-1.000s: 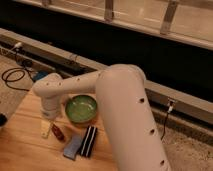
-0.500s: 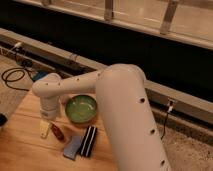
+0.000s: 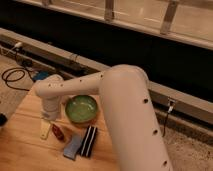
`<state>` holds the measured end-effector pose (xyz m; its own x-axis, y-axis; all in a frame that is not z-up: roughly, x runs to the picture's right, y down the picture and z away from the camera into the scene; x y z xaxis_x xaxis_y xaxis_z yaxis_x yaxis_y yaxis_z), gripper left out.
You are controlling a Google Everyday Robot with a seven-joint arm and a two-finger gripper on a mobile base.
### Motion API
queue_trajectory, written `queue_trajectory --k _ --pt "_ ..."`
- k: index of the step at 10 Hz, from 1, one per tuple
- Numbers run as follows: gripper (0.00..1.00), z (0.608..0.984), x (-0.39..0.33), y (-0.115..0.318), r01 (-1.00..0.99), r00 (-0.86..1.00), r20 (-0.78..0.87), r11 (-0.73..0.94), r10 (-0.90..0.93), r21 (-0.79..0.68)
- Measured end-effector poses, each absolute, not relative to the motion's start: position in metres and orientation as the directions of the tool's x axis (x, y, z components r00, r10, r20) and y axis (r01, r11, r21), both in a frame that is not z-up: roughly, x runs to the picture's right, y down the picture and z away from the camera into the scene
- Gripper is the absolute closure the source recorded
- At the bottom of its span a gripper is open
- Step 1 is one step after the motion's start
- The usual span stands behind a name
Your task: Drag the pepper across the table
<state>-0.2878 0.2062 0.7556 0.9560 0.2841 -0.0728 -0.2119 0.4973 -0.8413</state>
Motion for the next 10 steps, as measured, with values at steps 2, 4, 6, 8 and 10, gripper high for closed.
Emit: queue_trajectory --k 2,4,6,8,10 --pt "0.2 0.763 -0.29 0.21 -0.216 0.955 -0.078 0.487 0.288 -0.846" --pt "0.2 0.771 -0.291 0.209 -0.225 0.952 -0.086 0.484 0.292 -0.846" --pt "0.2 0.779 -0.293 0.213 -0.231 0.95 -0.093 0.475 0.297 -0.849" --pt "0.2 0.794 -0.289 0.222 -0.243 0.942 -0.099 0.448 0.322 -0.86" --pt "0.21 0.803 -0.289 0.231 -0.252 0.934 -0.099 0.438 0.344 -0.863"
